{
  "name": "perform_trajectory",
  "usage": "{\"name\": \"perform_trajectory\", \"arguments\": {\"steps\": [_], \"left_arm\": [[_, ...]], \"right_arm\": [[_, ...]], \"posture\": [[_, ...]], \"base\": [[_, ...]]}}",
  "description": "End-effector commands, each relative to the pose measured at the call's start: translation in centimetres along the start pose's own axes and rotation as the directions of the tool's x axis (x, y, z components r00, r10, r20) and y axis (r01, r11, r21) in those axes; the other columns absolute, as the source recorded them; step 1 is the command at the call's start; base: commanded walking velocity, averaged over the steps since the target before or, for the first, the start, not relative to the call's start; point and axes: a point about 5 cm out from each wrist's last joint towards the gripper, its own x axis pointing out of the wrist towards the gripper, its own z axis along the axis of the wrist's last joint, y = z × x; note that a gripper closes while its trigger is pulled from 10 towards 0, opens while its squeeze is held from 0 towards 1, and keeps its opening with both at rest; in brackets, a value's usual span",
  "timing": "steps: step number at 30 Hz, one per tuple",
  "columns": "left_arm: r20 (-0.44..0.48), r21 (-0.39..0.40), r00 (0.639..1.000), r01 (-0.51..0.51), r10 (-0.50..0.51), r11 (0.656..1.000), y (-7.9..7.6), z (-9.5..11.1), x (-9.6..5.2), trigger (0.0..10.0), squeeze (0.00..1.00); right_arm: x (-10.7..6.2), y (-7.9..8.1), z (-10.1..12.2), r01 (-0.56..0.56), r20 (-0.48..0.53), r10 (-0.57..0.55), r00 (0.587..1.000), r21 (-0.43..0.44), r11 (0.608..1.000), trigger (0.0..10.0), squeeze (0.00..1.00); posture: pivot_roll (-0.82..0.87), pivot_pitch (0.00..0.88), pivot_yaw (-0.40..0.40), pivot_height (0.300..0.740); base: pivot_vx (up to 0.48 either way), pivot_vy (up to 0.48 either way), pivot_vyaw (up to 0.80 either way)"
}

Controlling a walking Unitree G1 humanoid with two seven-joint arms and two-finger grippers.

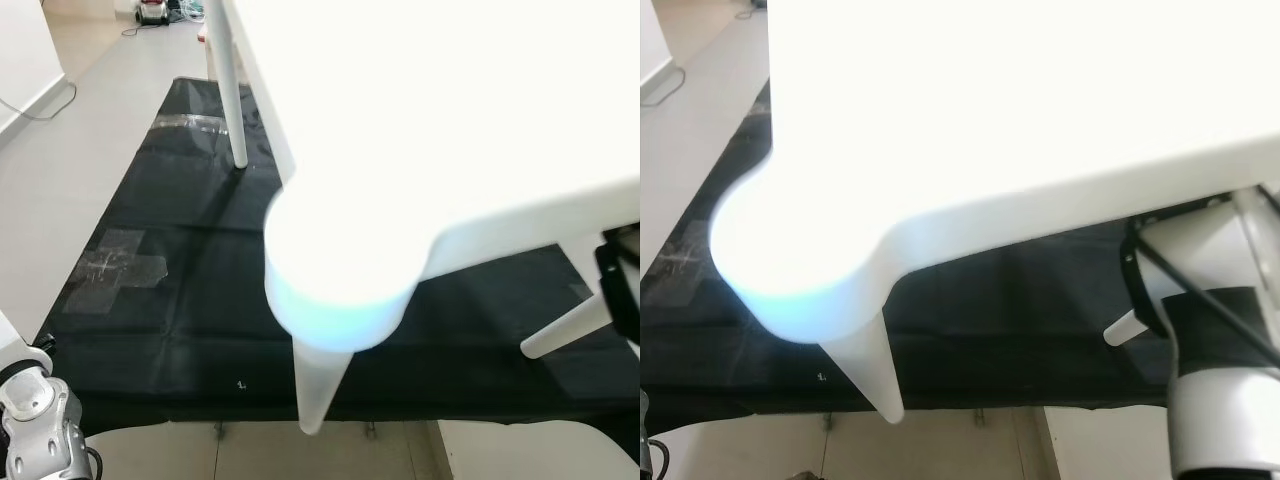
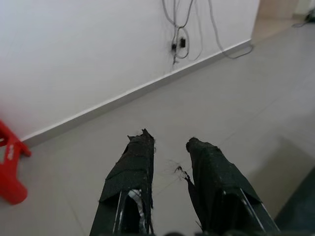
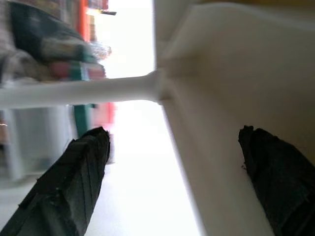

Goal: Building children table

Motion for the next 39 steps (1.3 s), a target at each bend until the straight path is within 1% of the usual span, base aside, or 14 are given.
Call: {"name": "perform_trajectory", "arguments": {"steps": [1, 3, 5, 7, 12, 16, 23, 24, 26, 27, 28, 32, 33, 39], "left_arm": [[-0.010, 0.020, 1.000, 0.012, -0.012, 1.000, 0.3, 0.0, -0.2, 10.0, 0.00], [-0.023, 0.027, 1.000, 0.009, -0.009, 1.000, 0.4, -0.1, -0.2, 10.0, 0.00], [-0.038, 0.029, 0.999, 0.035, -0.034, 0.999, 0.3, 0.0, -0.4, 10.0, 0.00], [-0.040, 0.030, 0.998, 0.048, -0.047, 0.998, 0.1, 0.0, -0.5, 10.0, 0.00], [-0.006, 0.072, 0.991, 0.132, -0.131, 0.989, -1.1, 0.9, -0.8, 10.0, 0.00], [0.106, 0.173, 0.933, 0.323, -0.343, 0.931, -4.3, 3.4, -2.7, 10.0, 0.00], [0.121, 0.208, 0.904, 0.381, -0.410, 0.901, -5.2, 3.9, -3.7, 10.0, 0.00], [0.105, 0.212, 0.908, 0.377, -0.405, 0.901, -4.8, 3.7, -3.5, 10.0, 0.00], [0.100, 0.216, 0.911, 0.373, -0.401, 0.902, -4.5, 3.7, -3.4, 10.0, 0.00], [0.102, 0.225, 0.913, 0.365, -0.394, 0.903, -4.0, 3.9, -3.1, 10.0, 0.00], [0.102, 0.225, 0.913, 0.365, -0.394, 0.903, -4.0, 3.9, -3.1, 10.0, 0.00], [0.098, 0.260, 0.918, 0.350, -0.385, 0.900, -3.1, 4.0, -2.7, 10.0, 0.00], [0.098, 0.260, 0.918, 0.350, -0.385, 0.900, -3.1, 4.0, -2.7, 10.0, 0.00], [0.105, 0.272, 0.909, 0.363, -0.403, 0.891, -3.8, 4.5, -2.7, 10.0, 0.00]], "right_arm": [[-0.8, 1.8, -1.1, -0.070, -0.053, 0.075, 0.996, 0.087, 0.994, 10.0, 0.00], [-1.1, 3.0, -1.2, -0.109, -0.064, 0.118, 0.991, 0.124, 0.986, 10.0, 0.00], [-2.1, 6.2, -1.0, -0.253, -0.067, 0.271, 0.960, 0.196, 0.947, 10.0, 0.00], [-2.4, 7.3, -0.9, -0.302, -0.063, 0.321, 0.945, 0.211, 0.930, 10.0, 0.00], [-2.7, 8.5, -0.7, -0.361, -0.082, 0.408, 0.909, 0.337, 0.870, 10.0, 0.00], [-2.9, 9.2, -1.0, -0.388, -0.116, 0.488, 0.865, 0.463, 0.797, 10.0, 0.00], [-3.4, 10.6, -0.4, -0.402, -0.086, 0.535, 0.841, 0.562, 0.723, 10.0, 0.00], [-4.3, 12.5, 0.2, -0.427, -0.048, 0.579, 0.814, 0.625, 0.654, 10.0, 0.00], [-4.7, 13.3, 0.4, -0.436, -0.034, 0.595, 0.803, 0.648, 0.624, 10.0, 0.00], [-5.9, 15.1, 0.8, -0.460, -0.005, 0.634, 0.773, 0.684, 0.566, 10.0, 0.00], [-5.9, 15.1, 0.8, -0.460, -0.005, 0.634, 0.773, 0.684, 0.566, 10.0, 0.00], [-9.4, 19.7, 1.9, -0.516, 0.078, 0.729, 0.681, 0.758, 0.400, 10.0, 0.00], [-9.4, 19.7, 1.9, -0.516, 0.078, 0.729, 0.681, 0.758, 0.400, 10.0, 0.00], [-13.4, 23.4, 2.5, -0.565, 0.148, 0.808, 0.570, 0.785, 0.255, 10.0, 0.00]], "posture": [[0.05, 0.000, -0.180, 0.740], [0.05, 0.000, -0.180, 0.740], [0.06, 0.000, -0.170, 0.740], [0.06, 0.000, -0.170, 0.740], [0.06, 0.000, -0.175, 0.740], [0.06, 0.000, -0.182, 0.740], [0.06, 0.000, -0.184, 0.740], [0.07, 0.000, -0.179, 0.740], [0.07, 0.000, -0.179, 0.740], [0.08, 0.000, -0.177, 0.740], [0.08, 0.000, -0.177, 0.740], [0.07, 0.000, -0.159, 0.740], [0.07, 0.000, -0.159, 0.740], [0.05, 0.000, -0.145, 0.740]], "base": [[0.000, 0.000, 0.00], [0.000, 0.000, 0.00], [0.000, 0.000, 0.00], [0.000, 0.000, 0.00], [0.000, 0.000, 0.00], [0.000, 0.000, 0.00], [0.000, 0.000, 0.00], [0.000, 0.000, 0.00], [0.000, 0.000, 0.00], [0.000, 0.000, 0.00], [0.000, 0.000, 0.00], [0.000, 0.000, 0.00], [0.000, 0.000, 0.00], [0.000, 0.000, 0.00]]}}
